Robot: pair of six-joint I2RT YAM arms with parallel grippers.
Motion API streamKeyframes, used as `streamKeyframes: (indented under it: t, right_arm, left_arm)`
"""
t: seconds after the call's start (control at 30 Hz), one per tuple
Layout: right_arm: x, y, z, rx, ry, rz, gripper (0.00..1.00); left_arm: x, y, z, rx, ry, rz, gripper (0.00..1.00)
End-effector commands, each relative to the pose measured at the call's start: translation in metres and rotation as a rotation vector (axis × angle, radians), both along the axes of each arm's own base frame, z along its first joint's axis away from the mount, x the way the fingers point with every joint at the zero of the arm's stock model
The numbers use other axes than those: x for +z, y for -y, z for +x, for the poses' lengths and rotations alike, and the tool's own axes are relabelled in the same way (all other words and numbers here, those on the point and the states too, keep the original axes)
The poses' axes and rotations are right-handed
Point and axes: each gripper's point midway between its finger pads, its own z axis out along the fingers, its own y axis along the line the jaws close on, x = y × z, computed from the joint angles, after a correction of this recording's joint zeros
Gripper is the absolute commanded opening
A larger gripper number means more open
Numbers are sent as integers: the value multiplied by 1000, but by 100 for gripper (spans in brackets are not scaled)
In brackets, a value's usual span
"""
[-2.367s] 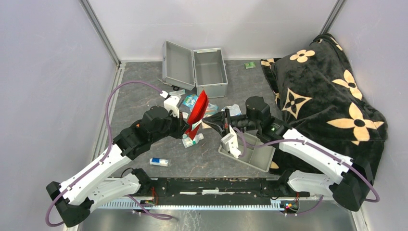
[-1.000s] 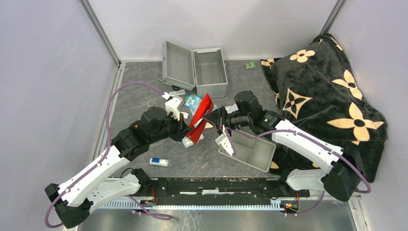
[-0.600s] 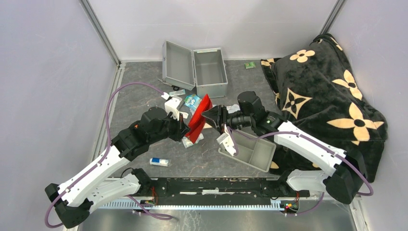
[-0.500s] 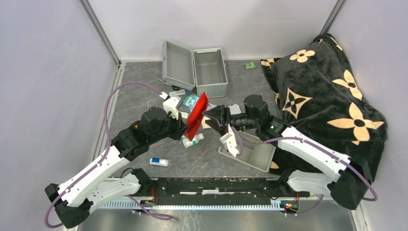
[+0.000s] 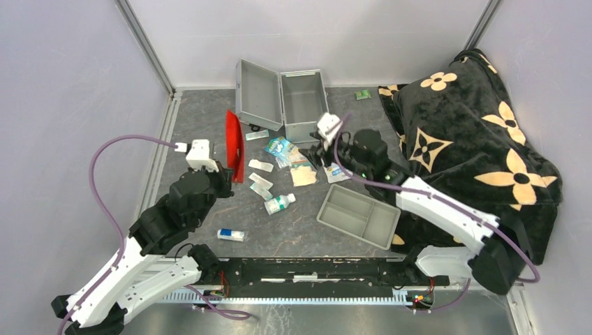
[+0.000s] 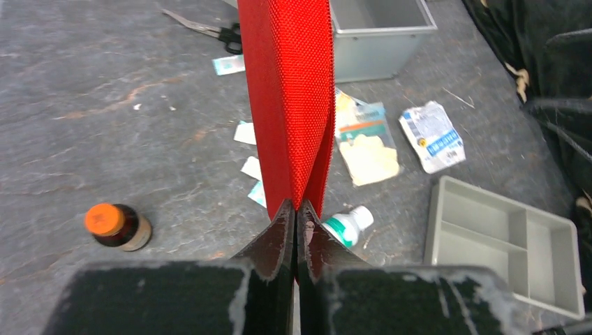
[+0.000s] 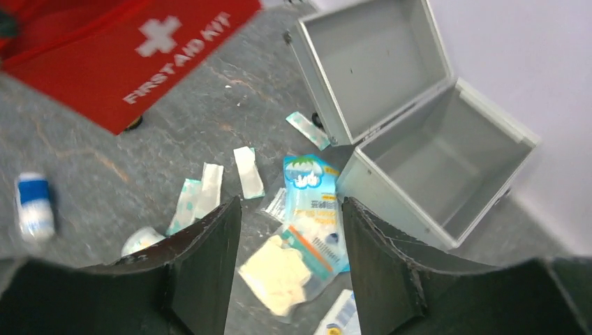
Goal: Organize the medicine kit
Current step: Place the medical item at the medicine pouch, then pick up the medical item at the center of the board.
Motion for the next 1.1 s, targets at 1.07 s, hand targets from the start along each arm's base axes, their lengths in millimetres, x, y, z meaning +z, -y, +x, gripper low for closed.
streamKeyframes:
  t: [1.07]
  right_arm:
    - [-211,-146,70,7,-586,-413,56]
  left_arm:
    - [-6,-73,-9,370,62,-64,2]
